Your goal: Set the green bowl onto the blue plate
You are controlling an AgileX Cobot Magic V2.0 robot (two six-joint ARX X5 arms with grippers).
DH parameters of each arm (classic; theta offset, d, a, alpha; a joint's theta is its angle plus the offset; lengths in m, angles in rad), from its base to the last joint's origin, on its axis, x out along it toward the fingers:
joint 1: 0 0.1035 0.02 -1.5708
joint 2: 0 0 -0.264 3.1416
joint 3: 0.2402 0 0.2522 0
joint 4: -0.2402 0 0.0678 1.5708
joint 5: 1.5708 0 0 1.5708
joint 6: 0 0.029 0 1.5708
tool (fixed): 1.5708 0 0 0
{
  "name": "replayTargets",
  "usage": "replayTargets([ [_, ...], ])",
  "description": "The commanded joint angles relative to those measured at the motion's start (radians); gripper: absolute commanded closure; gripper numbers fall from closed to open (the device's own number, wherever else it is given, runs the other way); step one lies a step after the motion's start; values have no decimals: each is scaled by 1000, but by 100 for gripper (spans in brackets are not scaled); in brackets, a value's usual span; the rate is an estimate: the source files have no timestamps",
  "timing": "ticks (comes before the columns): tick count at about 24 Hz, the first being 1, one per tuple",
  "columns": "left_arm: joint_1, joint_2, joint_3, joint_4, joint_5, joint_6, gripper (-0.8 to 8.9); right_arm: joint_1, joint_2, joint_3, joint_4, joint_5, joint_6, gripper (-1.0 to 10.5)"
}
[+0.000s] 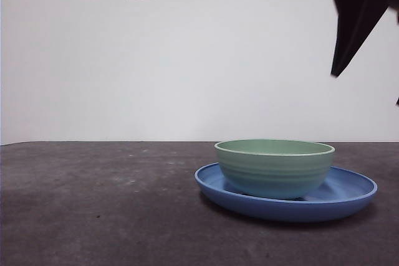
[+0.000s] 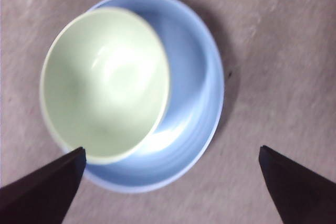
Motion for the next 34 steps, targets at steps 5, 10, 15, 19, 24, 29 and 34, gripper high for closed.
replayTargets([
  [5,-5,4,11,12,0,-2,212,-43,142,13,71,4,-15,498],
  [10,-5,4,11,12,0,-2,212,-54,246,13,83,-3,-39,564],
  [15,-5,4,11,12,0,-2,212,-54,338,13,102,-17,-68,640],
  [19,-5,4,11,12,0,-2,212,-54,380,13,124,-79,-97,694],
  [24,-5,4,11,13,0,-2,212,-54,400,13,141,-114,-98,744],
  [29,-5,4,11,24,0,-2,212,-54,445,13,156,-156,-97,758],
  [34,-5,4,11,26,0,-2,212,-53,463,13,161,-161,-98,849],
])
